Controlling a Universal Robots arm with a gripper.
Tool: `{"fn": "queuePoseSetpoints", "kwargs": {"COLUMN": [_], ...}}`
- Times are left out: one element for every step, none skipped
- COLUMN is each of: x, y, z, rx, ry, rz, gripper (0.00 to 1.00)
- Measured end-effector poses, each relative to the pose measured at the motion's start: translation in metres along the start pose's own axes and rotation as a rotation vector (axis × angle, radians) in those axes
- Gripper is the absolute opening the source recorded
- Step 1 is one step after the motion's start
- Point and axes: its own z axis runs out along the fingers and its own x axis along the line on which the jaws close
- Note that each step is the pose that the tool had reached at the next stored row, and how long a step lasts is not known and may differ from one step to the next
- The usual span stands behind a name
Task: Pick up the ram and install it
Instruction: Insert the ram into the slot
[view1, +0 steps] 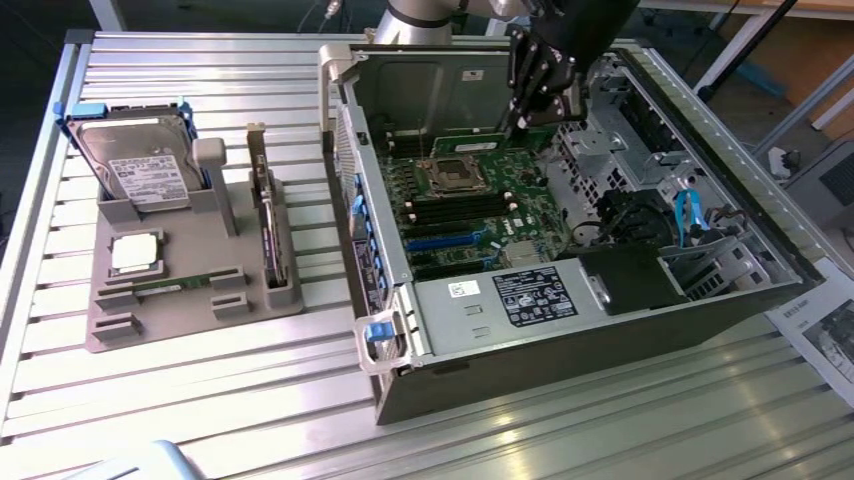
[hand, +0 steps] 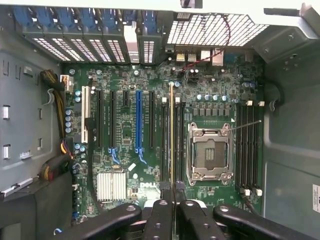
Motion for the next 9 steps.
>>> {"fn": "queuePoseSetpoints", "kwargs": {"x": [0.0,0.0,0.0,0.001,0.001,0.001,0.001,0.001,0.001], "y": [0.0,-0.0001,-0.0001,-0.0002,-0.0002,-0.0003,-0.0003,-0.0004,-0.0004], "z": [0.0024,0.004,0.0064,0.0083,0.0106,0.0126,0.0151,0.0173,0.0193], "rx": [-0.0001,0.0,0.0,0.0,-0.0001,0.0,0.0,0.0,0.0], "ry": [0.0001,0.0001,0.0,0.0001,0.0002,0.0001,0.0,0.0,0.0], "rz": [0.0,0.0,0.0,0.0,0.0,0.0,0.0,0.0,0.0], "gripper": [0.12,0.12,0.12,0.12,0.12,0.12,0.12,0.12,0.12]}}
